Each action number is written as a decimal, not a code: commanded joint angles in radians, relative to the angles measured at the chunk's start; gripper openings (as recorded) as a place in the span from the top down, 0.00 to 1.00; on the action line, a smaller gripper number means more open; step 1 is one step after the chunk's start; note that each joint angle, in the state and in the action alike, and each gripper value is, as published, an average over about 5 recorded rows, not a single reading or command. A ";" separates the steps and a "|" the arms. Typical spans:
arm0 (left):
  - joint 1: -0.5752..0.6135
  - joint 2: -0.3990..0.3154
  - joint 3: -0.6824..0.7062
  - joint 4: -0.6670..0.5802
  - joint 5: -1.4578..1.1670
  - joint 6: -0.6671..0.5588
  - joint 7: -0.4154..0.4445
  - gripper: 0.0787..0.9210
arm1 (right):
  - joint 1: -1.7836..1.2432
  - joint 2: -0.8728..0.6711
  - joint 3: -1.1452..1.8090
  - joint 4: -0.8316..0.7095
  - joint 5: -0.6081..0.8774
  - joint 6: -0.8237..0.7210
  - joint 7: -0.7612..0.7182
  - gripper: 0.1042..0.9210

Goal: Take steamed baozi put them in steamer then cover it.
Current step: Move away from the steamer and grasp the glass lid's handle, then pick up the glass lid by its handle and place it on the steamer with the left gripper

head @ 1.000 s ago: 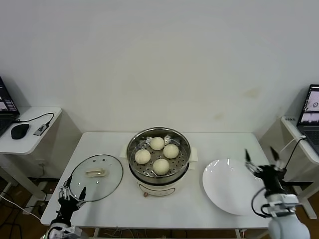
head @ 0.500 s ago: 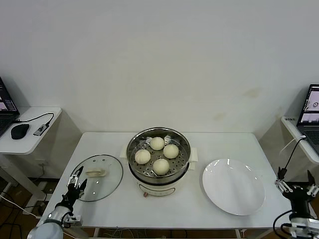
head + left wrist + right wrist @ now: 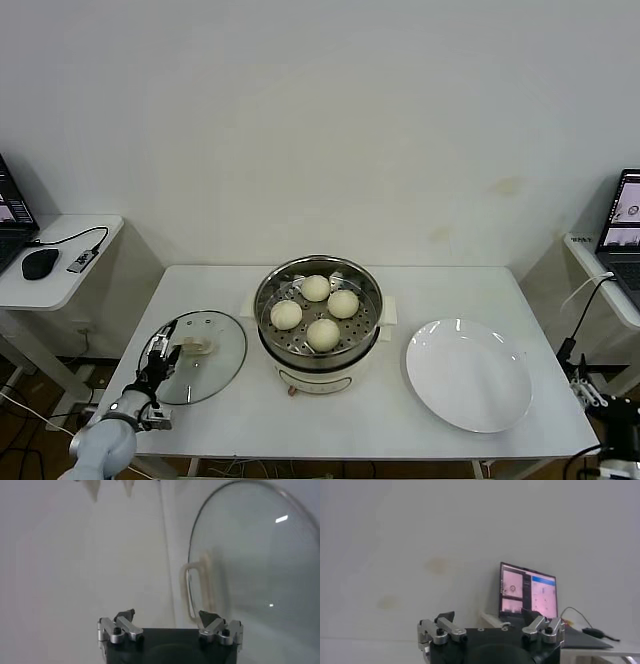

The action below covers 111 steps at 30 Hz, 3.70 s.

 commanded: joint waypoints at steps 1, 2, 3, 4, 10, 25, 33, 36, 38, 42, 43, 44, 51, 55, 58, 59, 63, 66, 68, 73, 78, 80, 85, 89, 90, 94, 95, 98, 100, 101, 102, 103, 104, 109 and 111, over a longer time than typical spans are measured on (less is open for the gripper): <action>-0.094 -0.012 0.045 0.081 0.026 -0.003 0.000 0.12 | -0.013 0.013 0.017 -0.003 -0.005 0.004 0.004 0.12; -0.100 -0.016 0.047 0.085 0.026 -0.003 0.000 0.12 | -0.013 0.012 0.017 -0.004 -0.006 0.004 0.003 0.12; -0.107 -0.019 0.049 0.088 0.026 -0.003 0.000 0.12 | -0.013 0.012 0.017 -0.006 -0.007 0.005 0.003 0.12; -0.112 -0.022 0.051 0.090 0.026 -0.003 0.000 0.12 | -0.013 0.012 0.017 -0.008 -0.007 0.005 0.002 0.12; -0.137 -0.029 0.055 0.110 0.025 -0.001 0.002 0.12 | -0.012 0.010 0.013 -0.023 -0.015 0.008 -0.001 0.12; -0.134 -0.019 0.056 0.085 -0.009 0.001 0.028 0.12 | -0.016 0.016 -0.018 -0.031 -0.042 0.015 -0.002 0.12; -0.152 -0.026 0.064 0.094 -0.006 0.003 0.033 0.12 | -0.021 0.020 -0.029 -0.033 -0.051 0.017 -0.004 0.12; -0.161 -0.032 0.066 0.114 -0.004 0.003 0.033 0.12 | -0.021 0.021 -0.031 -0.035 -0.053 0.018 -0.004 0.12; -0.163 -0.034 0.066 0.124 -0.004 0.003 0.033 0.12 | -0.021 0.021 -0.032 -0.035 -0.054 0.018 -0.005 0.12; -0.158 -0.036 0.065 0.134 -0.004 0.003 0.032 0.16 | -0.023 0.020 -0.032 -0.035 -0.055 0.018 -0.005 0.12; -0.156 -0.036 0.064 0.136 -0.005 0.003 0.032 0.19 | -0.023 0.020 -0.032 -0.036 -0.055 0.018 -0.005 0.12; -0.155 -0.036 0.063 0.138 -0.005 0.003 0.031 0.22 | -0.023 0.020 -0.032 -0.036 -0.055 0.018 -0.006 0.12; -0.141 -0.048 0.049 0.155 -0.019 -0.001 -0.008 0.47 | -0.026 0.017 -0.034 -0.032 -0.056 0.019 -0.007 0.12; -0.132 -0.057 0.037 0.158 -0.034 -0.002 -0.043 0.60 | -0.029 0.013 -0.035 -0.031 -0.055 0.021 -0.007 0.12; -0.122 -0.060 0.030 0.151 -0.050 -0.002 -0.064 0.70 | -0.031 0.010 -0.038 -0.029 -0.055 0.023 -0.008 0.12; -0.118 -0.061 0.027 0.146 -0.055 -0.001 -0.069 0.74 | -0.031 0.009 -0.039 -0.029 -0.055 0.024 -0.008 0.12; -0.080 -0.062 0.012 0.086 -0.076 0.007 -0.086 0.89 | -0.035 0.003 -0.043 -0.027 -0.054 0.026 -0.009 0.12; -0.033 -0.055 0.000 -0.003 -0.095 0.042 -0.087 0.92 | -0.037 -0.003 -0.046 -0.024 -0.054 0.028 -0.009 0.12; 0.002 -0.046 -0.007 -0.073 -0.109 0.088 -0.088 0.92 | -0.038 -0.007 -0.049 -0.021 -0.054 0.029 -0.010 0.12; 0.087 -0.014 -0.036 -0.237 -0.138 0.222 -0.080 0.92 | -0.038 -0.016 -0.063 -0.017 -0.055 0.031 -0.011 0.12; 0.177 0.033 -0.080 -0.425 -0.173 0.311 -0.017 0.92 | -0.037 -0.022 -0.087 -0.014 -0.061 0.030 -0.013 0.12; 0.204 0.056 -0.100 -0.490 -0.195 0.338 0.019 0.92 | -0.036 -0.022 -0.098 -0.015 -0.066 0.031 -0.015 0.12; 0.230 0.119 -0.118 -0.628 -0.268 0.406 0.103 0.92 | -0.037 -0.021 -0.129 -0.018 -0.081 0.036 -0.019 0.12; 0.203 0.174 -0.081 -0.709 -0.322 0.458 0.148 0.92 | -0.032 -0.017 -0.153 -0.023 -0.098 0.037 -0.019 0.12; 0.192 0.188 -0.063 -0.726 -0.333 0.471 0.157 0.92 | -0.030 -0.014 -0.160 -0.024 -0.104 0.037 -0.019 0.12; 0.115 0.238 0.072 -0.769 -0.356 0.525 0.181 0.92 | -0.020 0.003 -0.189 -0.031 -0.139 0.039 -0.017 0.12; 0.086 0.247 0.123 -0.771 -0.355 0.539 0.186 0.92 | -0.017 0.009 -0.196 -0.034 -0.147 0.039 -0.016 0.12; -0.019 0.252 0.283 -0.757 -0.340 0.591 0.203 0.92 | -0.007 0.028 -0.209 -0.045 -0.166 0.039 -0.011 0.12; -0.100 0.227 0.377 -0.742 -0.312 0.629 0.220 0.92 | -0.002 0.037 -0.214 -0.052 -0.177 0.039 -0.008 0.12; -0.143 0.206 0.419 -0.732 -0.291 0.648 0.236 0.92 | 0.000 0.041 -0.218 -0.056 -0.184 0.040 -0.006 0.12; -0.184 0.182 0.456 -0.723 -0.265 0.666 0.255 0.92 | 0.001 0.043 -0.221 -0.059 -0.190 0.040 -0.005 0.12; -0.219 0.154 0.487 -0.712 -0.238 0.682 0.275 0.92 | 0.002 0.046 -0.224 -0.062 -0.194 0.040 -0.004 0.12; -0.249 0.127 0.516 -0.702 -0.210 0.697 0.296 0.92 | 0.004 0.048 -0.227 -0.065 -0.198 0.041 -0.002 0.12; -0.339 0.008 0.605 -0.645 -0.083 0.747 0.384 0.92 | 0.014 0.052 -0.231 -0.076 -0.208 0.040 0.002 0.12; -0.356 -0.026 0.628 -0.625 -0.057 0.762 0.411 0.92 | 0.017 0.054 -0.233 -0.080 -0.211 0.040 0.002 0.12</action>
